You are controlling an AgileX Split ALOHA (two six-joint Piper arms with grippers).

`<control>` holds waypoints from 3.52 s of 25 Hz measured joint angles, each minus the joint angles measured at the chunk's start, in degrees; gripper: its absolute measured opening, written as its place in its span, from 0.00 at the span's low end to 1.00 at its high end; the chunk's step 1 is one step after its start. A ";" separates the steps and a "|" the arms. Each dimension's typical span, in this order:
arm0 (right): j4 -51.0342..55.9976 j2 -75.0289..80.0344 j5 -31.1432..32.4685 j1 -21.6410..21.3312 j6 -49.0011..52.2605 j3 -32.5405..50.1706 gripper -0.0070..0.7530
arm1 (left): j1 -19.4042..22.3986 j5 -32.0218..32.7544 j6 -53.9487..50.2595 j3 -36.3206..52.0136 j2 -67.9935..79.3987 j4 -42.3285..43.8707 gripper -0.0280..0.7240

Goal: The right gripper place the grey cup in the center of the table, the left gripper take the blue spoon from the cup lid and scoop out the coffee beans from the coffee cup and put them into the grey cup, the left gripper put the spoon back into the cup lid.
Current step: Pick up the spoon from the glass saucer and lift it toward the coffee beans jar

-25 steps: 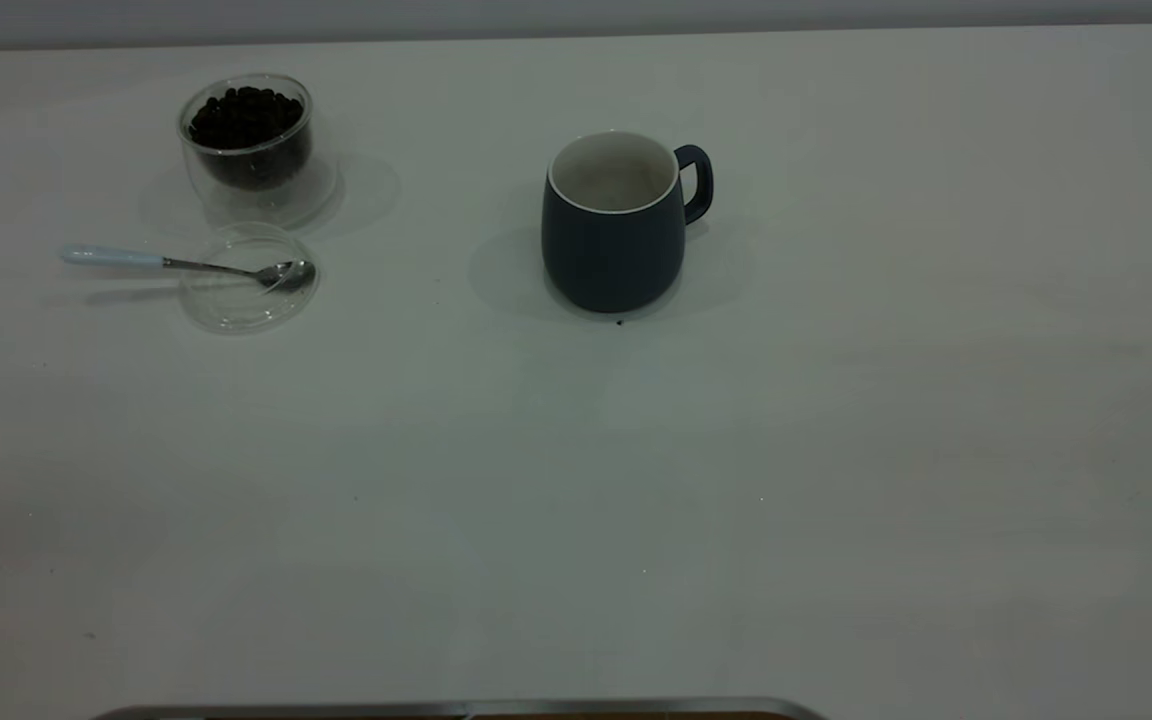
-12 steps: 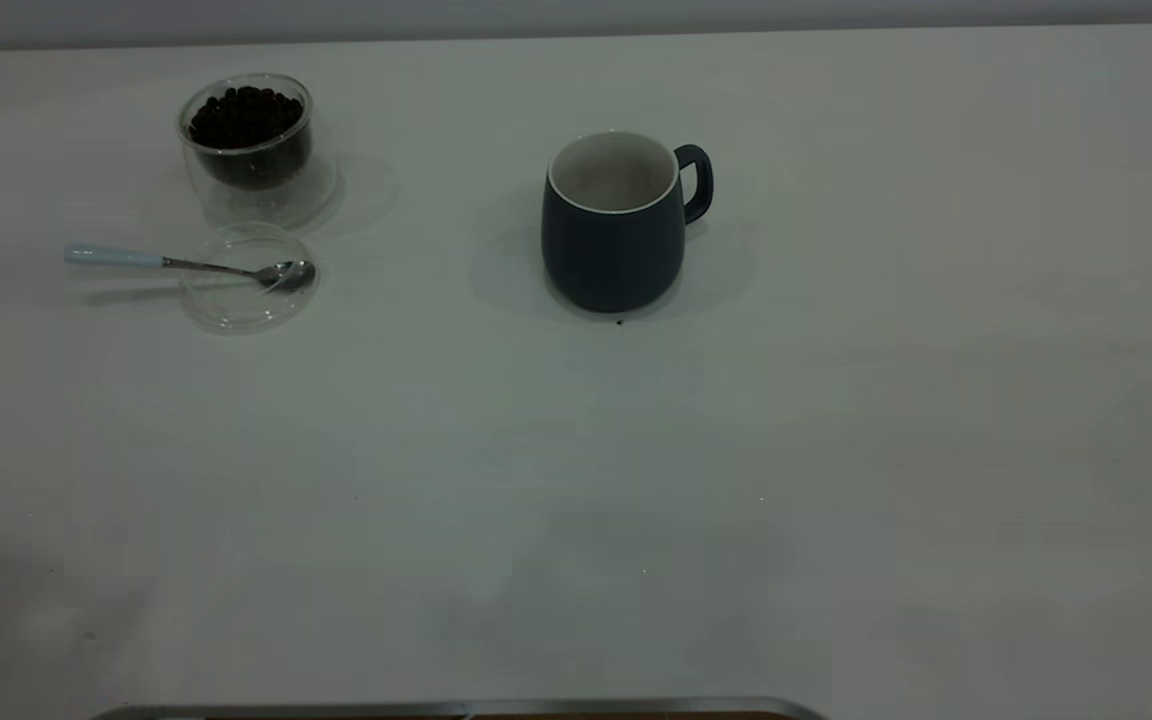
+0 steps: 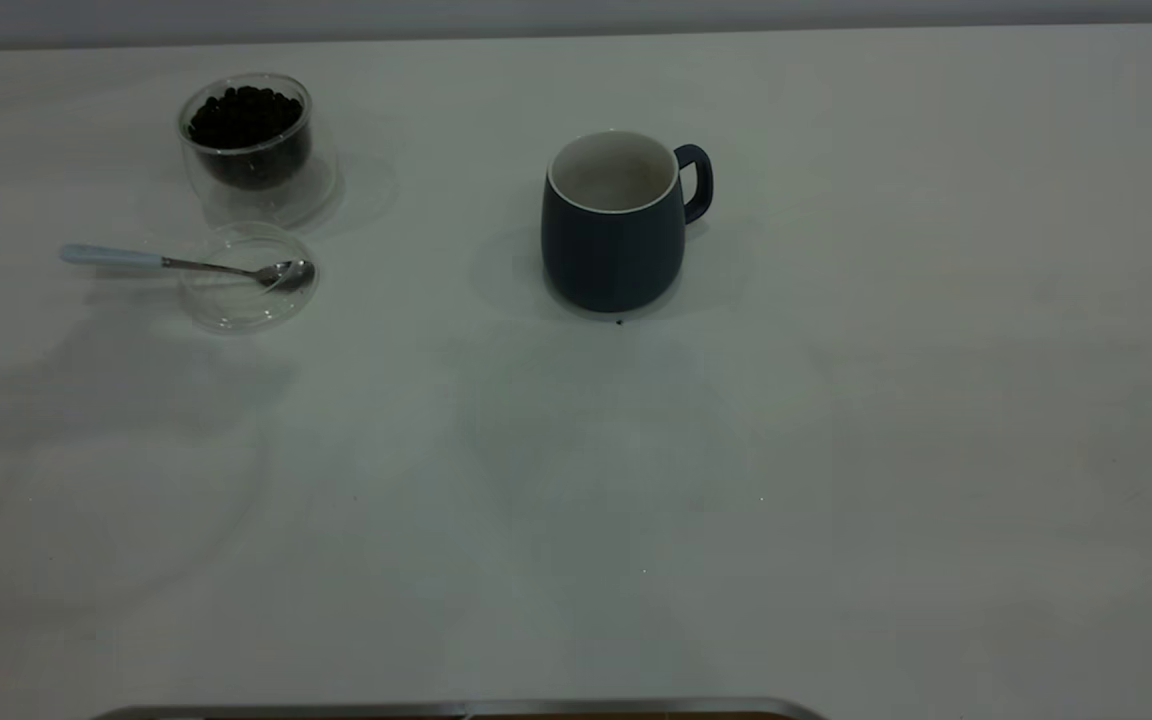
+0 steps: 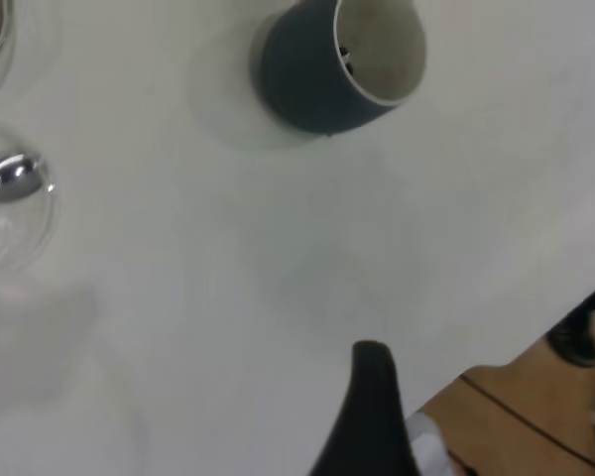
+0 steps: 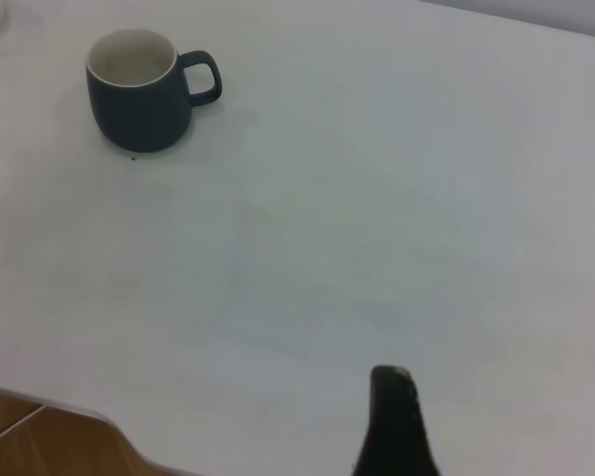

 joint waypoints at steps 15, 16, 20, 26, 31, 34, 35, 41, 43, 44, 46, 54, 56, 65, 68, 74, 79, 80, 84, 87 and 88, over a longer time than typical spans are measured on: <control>0.12 0.00 0.00 0.00 0.00 0.00 0.71 | 21.79 10.53 12.09 -8.02 20.26 -3.28 0.98; 0.12 0.00 0.00 0.00 0.00 0.00 0.70 | 22.77 10.53 12.14 -8.86 21.77 -2.55 0.98; 0.17 0.00 0.00 0.00 0.00 0.00 0.69 | 23.74 10.53 12.14 -13.35 28.27 -0.60 0.98; 0.17 0.00 0.00 0.00 0.00 0.00 0.68 | 23.74 10.53 12.08 -19.92 37.25 1.81 0.98; 0.17 0.00 0.00 0.00 0.00 0.00 0.68 | 23.74 10.53 11.85 -24.23 42.87 3.38 0.98; 0.17 0.00 0.00 0.00 0.00 0.00 0.68 | 23.74 10.48 11.85 -26.35 45.91 3.32 0.98; 0.17 0.00 0.00 0.00 0.00 0.00 0.68 | 23.62 10.43 11.99 -26.79 46.88 3.22 0.98; 0.17 0.00 0.00 0.00 0.00 0.00 0.68 | 22.00 10.38 13.02 -30.33 51.28 1.10 0.98; 0.17 0.00 0.00 0.00 0.00 0.00 0.68 | 21.16 10.38 13.02 -31.59 52.46 0.81 0.98; 0.17 0.00 0.00 0.00 0.00 0.00 0.68 | 20.84 10.38 13.02 -32.28 52.96 0.67 0.98; 0.17 0.00 0.00 0.00 0.00 0.00 0.68 | 19.96 10.38 13.02 -33.61 54.15 0.22 0.98; 0.17 0.00 0.00 0.00 0.00 0.00 0.68 | 17.08 10.37 13.06 -35.16 56.66 -3.34 0.98; 0.17 0.00 0.00 0.00 0.00 0.00 0.68 | 16.65 10.37 13.06 -35.16 57.10 -4.11 0.98; 0.17 0.00 0.00 0.00 0.00 0.00 0.68 | 15.86 10.32 14.36 -35.34 58.75 -7.63 0.96; 0.17 0.00 0.00 0.00 0.00 0.00 0.68 | 15.81 10.32 14.60 -35.34 58.75 -7.96 0.91; 0.17 0.00 0.00 0.00 0.00 0.00 0.68 | 15.81 10.32 14.49 -35.34 58.75 -7.96 0.69; 0.17 0.00 0.00 0.00 0.00 0.00 0.68 | 15.81 10.32 14.19 -35.34 58.75 -7.96 0.49; 0.17 0.00 0.00 0.00 0.00 0.00 0.68 | 15.81 10.32 14.19 -35.34 58.75 -7.96 0.45; 0.17 0.00 0.00 0.00 0.00 0.00 0.68 | 15.81 10.39 14.19 -35.34 58.75 -8.03 0.33; 0.17 0.00 0.00 0.00 0.00 0.00 0.68 | 15.81 10.54 14.19 -35.34 58.75 -8.71 0.28; 0.17 0.00 0.00 0.00 0.00 0.00 0.68 | 15.81 10.54 14.19 -35.34 58.75 -8.77 0.27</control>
